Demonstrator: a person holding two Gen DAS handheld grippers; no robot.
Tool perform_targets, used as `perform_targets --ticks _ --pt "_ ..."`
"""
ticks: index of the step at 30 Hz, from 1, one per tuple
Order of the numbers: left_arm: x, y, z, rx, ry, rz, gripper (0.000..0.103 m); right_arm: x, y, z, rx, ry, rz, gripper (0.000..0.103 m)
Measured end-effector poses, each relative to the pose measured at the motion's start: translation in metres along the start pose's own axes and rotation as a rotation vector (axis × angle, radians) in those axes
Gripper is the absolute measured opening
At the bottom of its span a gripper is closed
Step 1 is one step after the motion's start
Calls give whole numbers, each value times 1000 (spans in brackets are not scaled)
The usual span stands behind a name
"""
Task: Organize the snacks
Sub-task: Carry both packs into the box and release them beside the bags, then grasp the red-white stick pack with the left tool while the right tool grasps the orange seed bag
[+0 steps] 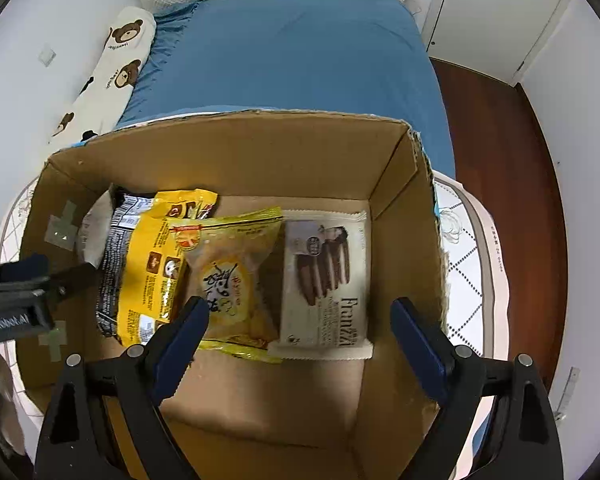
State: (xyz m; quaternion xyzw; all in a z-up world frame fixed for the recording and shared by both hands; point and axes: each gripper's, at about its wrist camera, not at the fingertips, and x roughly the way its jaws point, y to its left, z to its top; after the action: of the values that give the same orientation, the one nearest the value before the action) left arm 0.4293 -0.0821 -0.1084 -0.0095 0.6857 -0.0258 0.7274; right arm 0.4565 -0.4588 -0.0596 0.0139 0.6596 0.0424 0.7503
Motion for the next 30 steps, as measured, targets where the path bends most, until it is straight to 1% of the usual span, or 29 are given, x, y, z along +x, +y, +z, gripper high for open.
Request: perform_targets --ticks 6,10,15,22,30 --pt "-10 -1 -13 -1 -28 3 95 -7 5 -9 2 -2 6 94" --pt "-26 -4 -24 9 -76 16 95 -15 3 -15 6 -12 11 94" --pt "-48 -7 -46 3 -133 1 95 -34 1 -29 20 -48 22 94" --pt "-82 -4 -77 8 -237 -7 95 -69 8 -59 -2 -124 12 94" --pt "-131 -11 -128 29 -377 -24 95 -116 13 -100 -5 -244 0 94"
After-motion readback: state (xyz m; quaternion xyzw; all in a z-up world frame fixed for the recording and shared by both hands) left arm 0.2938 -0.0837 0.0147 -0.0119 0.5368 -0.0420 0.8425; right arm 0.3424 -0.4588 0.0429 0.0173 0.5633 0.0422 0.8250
